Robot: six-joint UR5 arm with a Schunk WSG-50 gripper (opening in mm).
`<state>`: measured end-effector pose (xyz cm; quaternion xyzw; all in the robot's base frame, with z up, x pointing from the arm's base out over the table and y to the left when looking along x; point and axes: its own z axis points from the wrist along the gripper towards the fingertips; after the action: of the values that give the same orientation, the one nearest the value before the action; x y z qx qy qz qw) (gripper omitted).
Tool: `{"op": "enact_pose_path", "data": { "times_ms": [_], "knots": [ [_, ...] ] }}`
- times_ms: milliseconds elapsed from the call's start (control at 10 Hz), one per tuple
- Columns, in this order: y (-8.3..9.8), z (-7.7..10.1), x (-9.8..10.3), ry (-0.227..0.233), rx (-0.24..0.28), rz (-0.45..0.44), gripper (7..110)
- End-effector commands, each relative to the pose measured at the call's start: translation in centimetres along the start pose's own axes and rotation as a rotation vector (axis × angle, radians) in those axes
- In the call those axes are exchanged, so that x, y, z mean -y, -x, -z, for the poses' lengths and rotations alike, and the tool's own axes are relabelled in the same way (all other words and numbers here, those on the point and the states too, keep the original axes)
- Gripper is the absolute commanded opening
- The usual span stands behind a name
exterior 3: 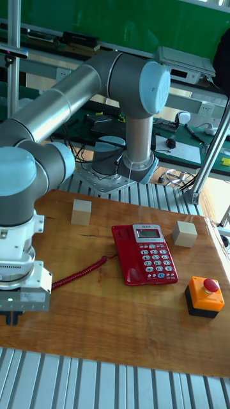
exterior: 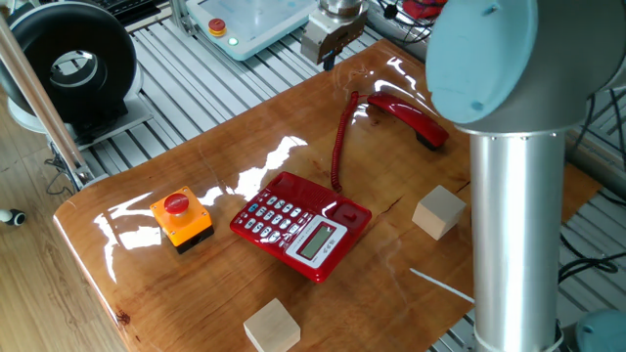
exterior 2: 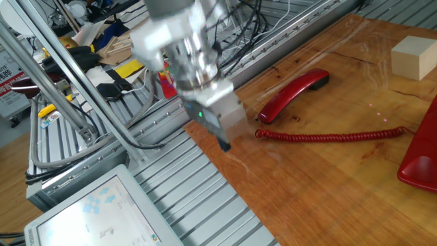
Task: Place the handset of the telephone on the corresponding phone cradle
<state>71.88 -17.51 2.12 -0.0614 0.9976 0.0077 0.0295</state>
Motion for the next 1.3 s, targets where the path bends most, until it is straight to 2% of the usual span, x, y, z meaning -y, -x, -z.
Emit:
{"op": "enact_pose_path", "data": {
  "times_ms": [0,100,300,400,500,600,800,900,1000,1100,1200],
  "knots": [
    [-4.0,1.5,-0.4,0.054,-0.076,0.065,44],
    [-4.7,1.0,-0.4,0.080,-0.062,0.074,44],
    [-7.2,0.1,1.3,0.055,-0.053,0.072,44],
    [-9.0,0.1,2.0,0.040,-0.065,0.053,88],
    [-11.0,0.2,2.7,0.014,-0.092,0.024,88],
    [-12.0,0.4,3.6,-0.006,-0.099,0.006,88],
    [-13.8,1.2,5.8,-0.053,-0.131,-0.096,88],
    [-14.5,1.8,5.3,-0.029,-0.147,-0.145,88],
    [-14.5,2.0,4.2,0.020,-0.145,-0.190,88],
    [-13.4,2.6,2.8,0.091,-0.093,-0.251,88],
    [-11.1,2.9,3.5,0.094,0.008,-0.258,88]
  ]
}}
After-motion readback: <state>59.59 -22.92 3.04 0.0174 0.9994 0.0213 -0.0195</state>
